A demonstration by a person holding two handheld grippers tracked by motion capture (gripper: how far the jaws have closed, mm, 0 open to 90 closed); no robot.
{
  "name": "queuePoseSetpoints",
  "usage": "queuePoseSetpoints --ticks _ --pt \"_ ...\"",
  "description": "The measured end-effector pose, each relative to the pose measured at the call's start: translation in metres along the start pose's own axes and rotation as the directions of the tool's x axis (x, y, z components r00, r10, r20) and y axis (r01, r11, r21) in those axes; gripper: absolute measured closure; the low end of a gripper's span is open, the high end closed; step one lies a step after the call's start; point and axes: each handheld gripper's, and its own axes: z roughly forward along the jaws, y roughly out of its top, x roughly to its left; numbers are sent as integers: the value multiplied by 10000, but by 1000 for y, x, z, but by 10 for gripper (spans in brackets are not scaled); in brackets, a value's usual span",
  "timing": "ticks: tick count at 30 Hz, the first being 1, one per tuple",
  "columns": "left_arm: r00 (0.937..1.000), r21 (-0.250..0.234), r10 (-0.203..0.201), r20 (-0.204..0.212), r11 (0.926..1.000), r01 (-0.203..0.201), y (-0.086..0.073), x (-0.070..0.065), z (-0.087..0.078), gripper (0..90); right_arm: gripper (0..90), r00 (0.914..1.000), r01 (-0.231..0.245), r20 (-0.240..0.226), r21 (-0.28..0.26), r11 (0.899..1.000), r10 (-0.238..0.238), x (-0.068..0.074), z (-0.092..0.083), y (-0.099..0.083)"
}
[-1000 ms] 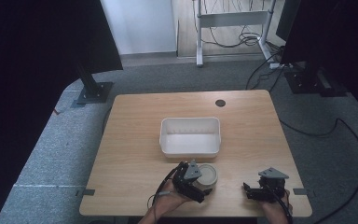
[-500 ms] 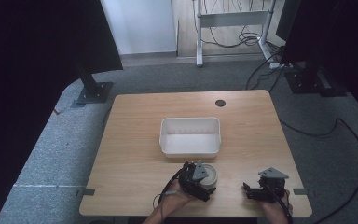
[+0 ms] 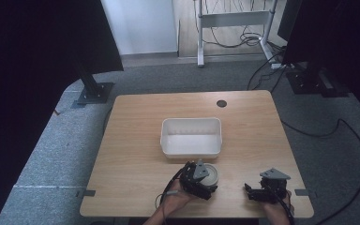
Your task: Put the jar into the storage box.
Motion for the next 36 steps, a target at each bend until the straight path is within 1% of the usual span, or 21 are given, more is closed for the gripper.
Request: queuePoseSetpoints --ticks 3,7,13,19,28,31,36 --pt "10000 -125 -70 -20 9999 69 2 1 -3 98 18 10000 0 -1 2 10000 0 0 0 0" --pt "10000 -135 -13 -56 9999 12 4 2 -6 98 18 10000 -1 -1 1 10000 1 0 0 0" --pt "10000 -175 -61 -69 9998 60 7 6 -10 98 18 10000 1 -1 3 10000 -1 0 0 0" --pt "9999 -259 -60 -155 9996 56 10 10 -15 98 18 10000 0 -2 1 10000 0 0 0 0" --pt "9995 -258 -76 -298 9996 68 13 16 -20 98 18 10000 2 0 1 10000 -2 0 0 0" --pt "9995 -331 -117 -277 9994 108 15 18 -23 98 18 10000 4 0 -1 10000 -4 0 0 0" --pt "9993 -359 -117 -367 9993 104 19 23 -27 99 18 10000 1 -1 1 10000 -1 0 0 0"
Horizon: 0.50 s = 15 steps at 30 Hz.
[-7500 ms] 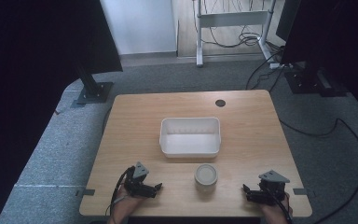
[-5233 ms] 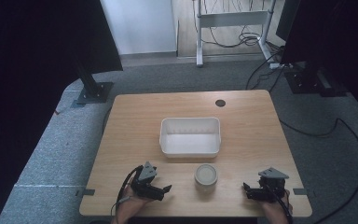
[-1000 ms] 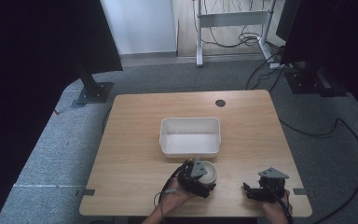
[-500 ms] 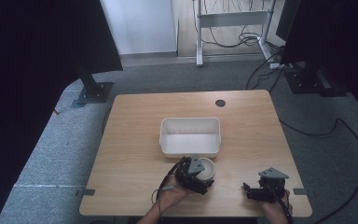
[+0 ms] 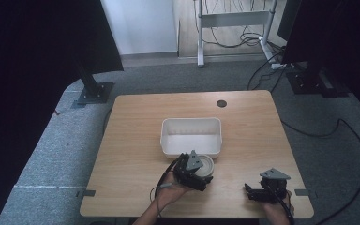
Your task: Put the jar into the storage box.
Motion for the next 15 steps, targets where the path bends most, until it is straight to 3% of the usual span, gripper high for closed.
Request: queuePoseSetpoints --ticks 15 --pt "9998 -27 22 -219 10000 -22 15 16 -6 98 18 10000 1 2 1 10000 -1 0 0 0"
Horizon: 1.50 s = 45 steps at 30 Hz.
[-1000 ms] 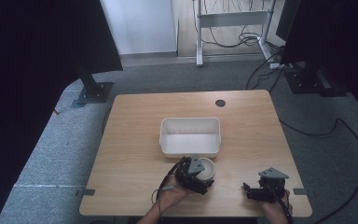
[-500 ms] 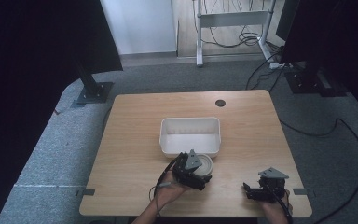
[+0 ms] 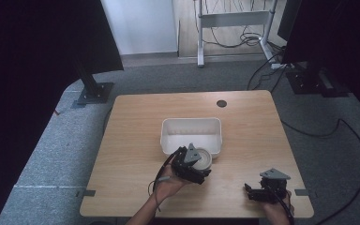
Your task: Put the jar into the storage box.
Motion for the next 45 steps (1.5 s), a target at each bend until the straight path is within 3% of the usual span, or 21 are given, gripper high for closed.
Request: queuePoseSetpoints --ticks 21,45 --pt "9982 -104 -218 -551 9997 213 15 31 6 99 18 10000 -3 0 2 10000 3 0 0 0" --pt "9926 -173 -552 -1085 9984 537 28 60 38 99 18 10000 -5 -1 3 10000 5 0 0 0"
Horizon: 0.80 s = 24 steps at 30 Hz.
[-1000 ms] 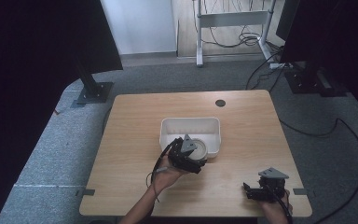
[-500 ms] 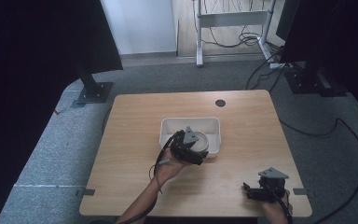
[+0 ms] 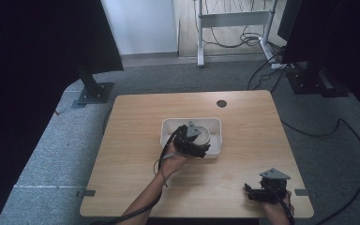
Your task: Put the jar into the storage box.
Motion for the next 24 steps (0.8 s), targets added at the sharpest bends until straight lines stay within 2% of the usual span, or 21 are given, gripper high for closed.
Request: queuePoseSetpoints --ticks 8,18,24 --pt "9996 11 -288 -24 9996 288 2 9 16 99 18 10000 2 -1 -3 10000 -2 0 0 0" --pt "9994 209 -350 -9 9992 351 4 14 37 99 18 10000 -3 0 -2 10000 3 0 0 0" --pt "9994 284 -307 -174 9991 312 4 17 50 99 18 10000 1 -1 -5 10000 -1 0 0 0"
